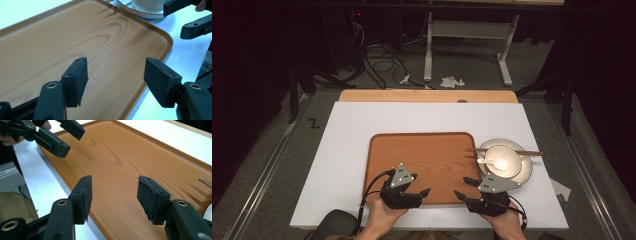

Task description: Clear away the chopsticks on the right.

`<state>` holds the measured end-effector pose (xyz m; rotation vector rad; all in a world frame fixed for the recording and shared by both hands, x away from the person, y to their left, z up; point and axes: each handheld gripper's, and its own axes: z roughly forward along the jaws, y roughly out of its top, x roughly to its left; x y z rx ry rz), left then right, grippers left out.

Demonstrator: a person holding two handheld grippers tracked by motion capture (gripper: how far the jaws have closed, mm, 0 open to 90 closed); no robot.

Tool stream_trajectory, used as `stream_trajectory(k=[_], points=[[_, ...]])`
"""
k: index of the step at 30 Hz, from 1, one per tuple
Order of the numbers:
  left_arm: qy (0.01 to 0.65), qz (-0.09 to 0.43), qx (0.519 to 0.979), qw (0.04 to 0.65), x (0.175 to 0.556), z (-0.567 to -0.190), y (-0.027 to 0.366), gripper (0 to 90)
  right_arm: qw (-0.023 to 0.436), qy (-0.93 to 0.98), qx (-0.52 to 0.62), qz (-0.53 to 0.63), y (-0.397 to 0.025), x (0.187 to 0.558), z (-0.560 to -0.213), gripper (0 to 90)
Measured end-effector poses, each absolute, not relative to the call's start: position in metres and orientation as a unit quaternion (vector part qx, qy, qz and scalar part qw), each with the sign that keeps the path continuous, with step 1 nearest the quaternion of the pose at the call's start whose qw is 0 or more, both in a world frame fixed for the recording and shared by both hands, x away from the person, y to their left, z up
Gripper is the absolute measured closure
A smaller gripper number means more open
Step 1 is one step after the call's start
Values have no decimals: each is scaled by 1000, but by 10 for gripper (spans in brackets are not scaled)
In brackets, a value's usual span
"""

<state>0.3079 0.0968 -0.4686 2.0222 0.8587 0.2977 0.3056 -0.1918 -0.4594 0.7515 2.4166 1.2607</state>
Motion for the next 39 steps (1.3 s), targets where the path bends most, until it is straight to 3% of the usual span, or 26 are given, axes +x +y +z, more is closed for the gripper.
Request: stream_trajectory(k=[39], points=[[358, 125, 810, 447, 308, -467, 103, 353, 163, 840, 252, 453, -217, 304, -431, 468]])
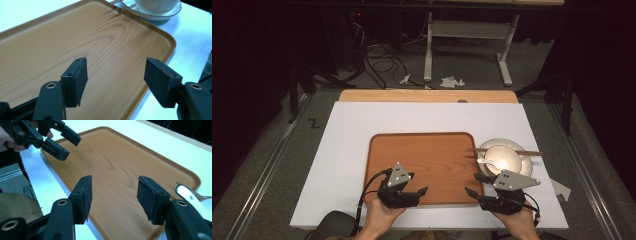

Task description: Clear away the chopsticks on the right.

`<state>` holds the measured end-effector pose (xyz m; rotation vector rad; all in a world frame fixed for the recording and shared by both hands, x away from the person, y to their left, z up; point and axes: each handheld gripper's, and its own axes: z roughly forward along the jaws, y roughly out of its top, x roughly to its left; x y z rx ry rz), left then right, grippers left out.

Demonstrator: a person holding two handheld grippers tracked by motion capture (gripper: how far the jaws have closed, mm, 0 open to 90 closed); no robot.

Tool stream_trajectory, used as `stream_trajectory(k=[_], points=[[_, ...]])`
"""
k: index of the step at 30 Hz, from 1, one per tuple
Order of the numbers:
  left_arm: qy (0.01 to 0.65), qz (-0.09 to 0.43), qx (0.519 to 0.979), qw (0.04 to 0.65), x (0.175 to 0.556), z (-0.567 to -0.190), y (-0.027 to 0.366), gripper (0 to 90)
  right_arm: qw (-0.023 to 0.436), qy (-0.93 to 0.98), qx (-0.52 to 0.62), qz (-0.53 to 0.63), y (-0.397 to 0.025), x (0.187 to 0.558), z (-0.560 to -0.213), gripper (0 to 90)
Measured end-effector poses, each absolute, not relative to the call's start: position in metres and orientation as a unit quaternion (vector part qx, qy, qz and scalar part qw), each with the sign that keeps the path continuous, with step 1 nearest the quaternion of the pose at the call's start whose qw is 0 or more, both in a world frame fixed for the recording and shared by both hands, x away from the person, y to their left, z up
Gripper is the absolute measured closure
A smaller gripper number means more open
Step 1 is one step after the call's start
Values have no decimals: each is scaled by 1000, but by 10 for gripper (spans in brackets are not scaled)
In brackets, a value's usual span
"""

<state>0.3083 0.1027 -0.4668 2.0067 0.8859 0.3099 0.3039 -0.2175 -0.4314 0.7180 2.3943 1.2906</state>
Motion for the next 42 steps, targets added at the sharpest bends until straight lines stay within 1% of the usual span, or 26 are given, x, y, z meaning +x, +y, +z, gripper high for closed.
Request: stream_trajectory(k=[6, 11, 18, 25, 31, 35, 42], points=[[365, 126, 809, 444, 310, -467, 104, 359, 165, 830, 269, 460, -229, 306, -426, 467], [365, 127, 809, 443, 310, -467, 103, 361, 175, 819, 280, 468, -242, 308, -420, 467], [369, 125, 808, 442, 311, -468, 105, 361, 182, 805, 315, 469, -266, 314, -417, 464], [371, 126, 806, 443, 311, -467, 106, 361, 198, 790, 348, 465, -291, 321, -412, 466], [375, 125, 801, 450, 312, -467, 108, 367, 211, 777, 379, 455, -317, 331, -410, 475], [377, 124, 800, 451, 312, -467, 109, 367, 228, 775, 401, 433, -340, 340, -408, 476], [378, 123, 801, 449, 313, -467, 109, 368, 239, 780, 417, 401, -358, 353, -404, 494]])
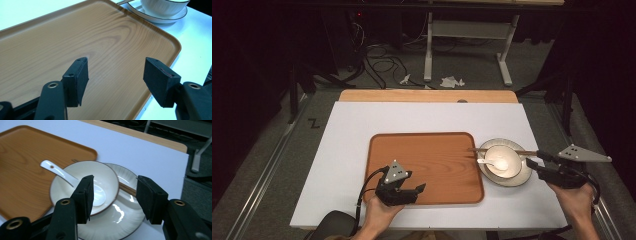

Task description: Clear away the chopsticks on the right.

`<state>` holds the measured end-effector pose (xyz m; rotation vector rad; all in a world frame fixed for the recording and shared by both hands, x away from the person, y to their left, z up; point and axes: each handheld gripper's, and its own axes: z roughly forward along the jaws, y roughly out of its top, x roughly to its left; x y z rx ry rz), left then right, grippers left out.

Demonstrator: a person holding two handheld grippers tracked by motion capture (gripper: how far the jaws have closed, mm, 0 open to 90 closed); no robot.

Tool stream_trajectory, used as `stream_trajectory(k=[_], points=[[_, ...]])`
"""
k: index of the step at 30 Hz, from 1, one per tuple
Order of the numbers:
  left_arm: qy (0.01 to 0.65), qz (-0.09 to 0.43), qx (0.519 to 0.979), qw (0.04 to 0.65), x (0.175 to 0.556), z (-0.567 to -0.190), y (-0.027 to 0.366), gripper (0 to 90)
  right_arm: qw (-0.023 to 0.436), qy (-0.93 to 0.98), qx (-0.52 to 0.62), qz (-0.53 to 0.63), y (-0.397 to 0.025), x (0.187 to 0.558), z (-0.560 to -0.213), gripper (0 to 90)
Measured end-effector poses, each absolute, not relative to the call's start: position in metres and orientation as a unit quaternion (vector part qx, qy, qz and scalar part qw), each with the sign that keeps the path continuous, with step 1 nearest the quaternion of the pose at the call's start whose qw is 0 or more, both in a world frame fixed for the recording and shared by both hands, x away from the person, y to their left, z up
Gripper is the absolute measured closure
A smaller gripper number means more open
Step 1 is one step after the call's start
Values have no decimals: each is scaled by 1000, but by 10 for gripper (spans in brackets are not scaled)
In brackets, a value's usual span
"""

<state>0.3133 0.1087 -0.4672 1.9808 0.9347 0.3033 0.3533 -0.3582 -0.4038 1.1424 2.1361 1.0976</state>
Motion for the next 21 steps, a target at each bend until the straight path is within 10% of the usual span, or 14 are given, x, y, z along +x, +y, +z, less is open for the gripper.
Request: stream_trajectory(k=[21], points=[[387, 122, 803, 436, 314, -471, 111, 365, 207, 843, 428, 253, -362, 437, -429, 707]])
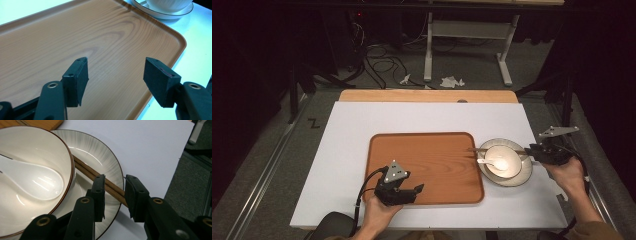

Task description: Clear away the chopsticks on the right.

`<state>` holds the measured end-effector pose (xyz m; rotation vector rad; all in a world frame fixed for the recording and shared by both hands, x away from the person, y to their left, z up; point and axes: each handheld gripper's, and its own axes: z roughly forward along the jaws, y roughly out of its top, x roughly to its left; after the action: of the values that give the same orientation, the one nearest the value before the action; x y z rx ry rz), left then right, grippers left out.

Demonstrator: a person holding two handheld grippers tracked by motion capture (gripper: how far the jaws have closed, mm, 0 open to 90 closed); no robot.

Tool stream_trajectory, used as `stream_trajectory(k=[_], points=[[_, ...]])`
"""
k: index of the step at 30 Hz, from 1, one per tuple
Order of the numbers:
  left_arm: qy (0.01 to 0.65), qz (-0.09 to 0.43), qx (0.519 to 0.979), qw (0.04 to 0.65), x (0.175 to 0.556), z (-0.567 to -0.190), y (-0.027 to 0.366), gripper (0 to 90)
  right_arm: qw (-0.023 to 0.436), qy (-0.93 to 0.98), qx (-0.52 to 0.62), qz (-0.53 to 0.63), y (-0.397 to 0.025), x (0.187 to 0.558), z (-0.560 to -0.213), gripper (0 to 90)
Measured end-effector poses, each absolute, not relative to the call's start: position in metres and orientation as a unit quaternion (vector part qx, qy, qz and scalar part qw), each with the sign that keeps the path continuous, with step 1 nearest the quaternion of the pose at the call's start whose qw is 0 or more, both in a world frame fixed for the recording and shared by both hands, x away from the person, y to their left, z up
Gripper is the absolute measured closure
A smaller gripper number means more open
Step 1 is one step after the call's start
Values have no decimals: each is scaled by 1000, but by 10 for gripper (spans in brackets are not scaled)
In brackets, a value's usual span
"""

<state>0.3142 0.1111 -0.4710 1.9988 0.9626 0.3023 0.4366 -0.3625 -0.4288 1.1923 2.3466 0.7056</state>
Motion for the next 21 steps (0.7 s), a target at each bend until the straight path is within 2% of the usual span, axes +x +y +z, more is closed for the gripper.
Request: stream_trajectory(k=[21], points=[[390, 125, 803, 432, 309, -473, 114, 358, 178, 864, 423, 207, -356, 467, -444, 708]])
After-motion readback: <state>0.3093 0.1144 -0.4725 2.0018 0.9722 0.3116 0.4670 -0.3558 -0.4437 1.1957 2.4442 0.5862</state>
